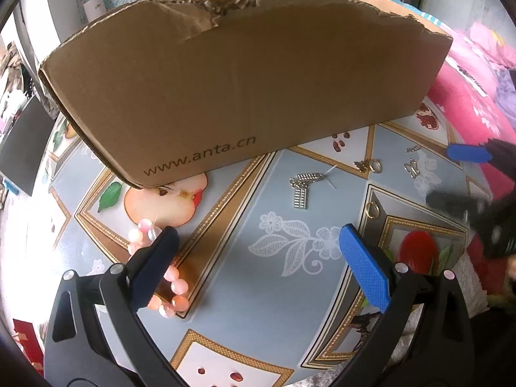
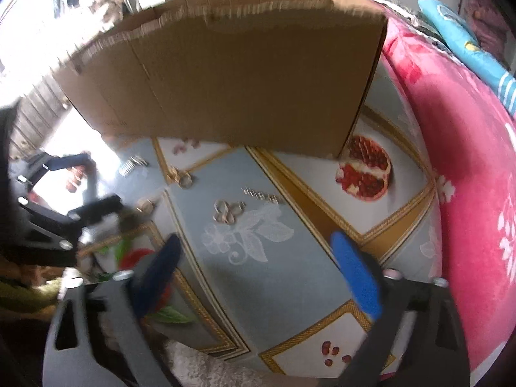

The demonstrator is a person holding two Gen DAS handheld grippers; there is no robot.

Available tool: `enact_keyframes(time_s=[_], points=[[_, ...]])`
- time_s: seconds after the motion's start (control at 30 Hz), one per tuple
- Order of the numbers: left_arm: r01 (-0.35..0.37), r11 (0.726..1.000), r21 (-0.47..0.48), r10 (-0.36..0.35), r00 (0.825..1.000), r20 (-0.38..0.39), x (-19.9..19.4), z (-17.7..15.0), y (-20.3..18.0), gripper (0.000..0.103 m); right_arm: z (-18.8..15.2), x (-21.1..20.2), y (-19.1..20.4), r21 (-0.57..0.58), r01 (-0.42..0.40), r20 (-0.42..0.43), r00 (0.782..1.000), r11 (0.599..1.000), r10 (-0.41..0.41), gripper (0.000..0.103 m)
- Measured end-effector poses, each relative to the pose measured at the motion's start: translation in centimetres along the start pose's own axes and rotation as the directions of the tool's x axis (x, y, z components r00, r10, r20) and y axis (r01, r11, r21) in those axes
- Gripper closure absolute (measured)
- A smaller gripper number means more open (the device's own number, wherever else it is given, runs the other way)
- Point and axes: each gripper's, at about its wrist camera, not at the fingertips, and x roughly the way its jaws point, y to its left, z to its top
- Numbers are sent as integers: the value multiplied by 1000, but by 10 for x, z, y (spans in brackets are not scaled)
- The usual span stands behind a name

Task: Organize jewelry
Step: 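Lower the right tool over a gold ring while the left tool hovers by the bead bracelet, then close the right tool on the gold ring and lift it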

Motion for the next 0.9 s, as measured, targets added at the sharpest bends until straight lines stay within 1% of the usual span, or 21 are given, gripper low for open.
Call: enact_keyframes(time_s=[0.03,0.07,0.17,0.2,0.23,0.3,0.37,0.43,0.5,0.57,0.6,0.73,0.77,0.9], points=[[4,1000,6,-4,1000,1,0,-1,0,7,1,-4,1,-9,1,20,1000,1000,-1,21],[9,1000,14,-10,1000,1,-1,-1,0,7,3,-9,4,-27,-11,46,999,1000,12,25],[24,999,34,-24,1000,-4,-3,-4,1,7,4,-18,14,-86,-69,83,994,994,76,32],[28,999,39,-28,1000,-4,-3,-5,2,7,4,-18,21,-114,-98,87,990,989,108,36],[35,998,47,-34,999,-2,-3,-6,2,7,6,-16,27,-131,-111,83,989,985,122,39],[40,998,47,-41,999,1,-4,-7,3,7,5,-9,38,-162,-120,59,990,979,131,53],[57,998,37,-57,998,8,-7,-9,5,7,6,-4,49,-177,-140,42,988,974,149,58],[69,997,30,-70,997,25,-12,-13,9,12,4,-1,56,-193,-162,35,985,968,172,60],[73,997,27,-74,996,46,-17,-15,13,24,2,3,65,-226,-166,27,984,960,176,64],[87,996,28,-88,994,58,-20,-17,15,29,1,5,72,-267,-166,25,984,949,179,65],[95,995,27,-97,993,64,-19,-19,19,34,1,6,76,-287,-161,24,984,944,176,66],[137,990,27,-139,987,79,-26,-22,28,44,3,14,80,-361,-153,18,985,920,171,71],[142,989,29,-144,987,79,-27,-22,30,47,4,15,80,-373,-149,16,986,916,167,74],[162,987,22,-163,983,82,-30,-21,34,58,9,20,79,-414,-179,-1,981,892,196,77]])
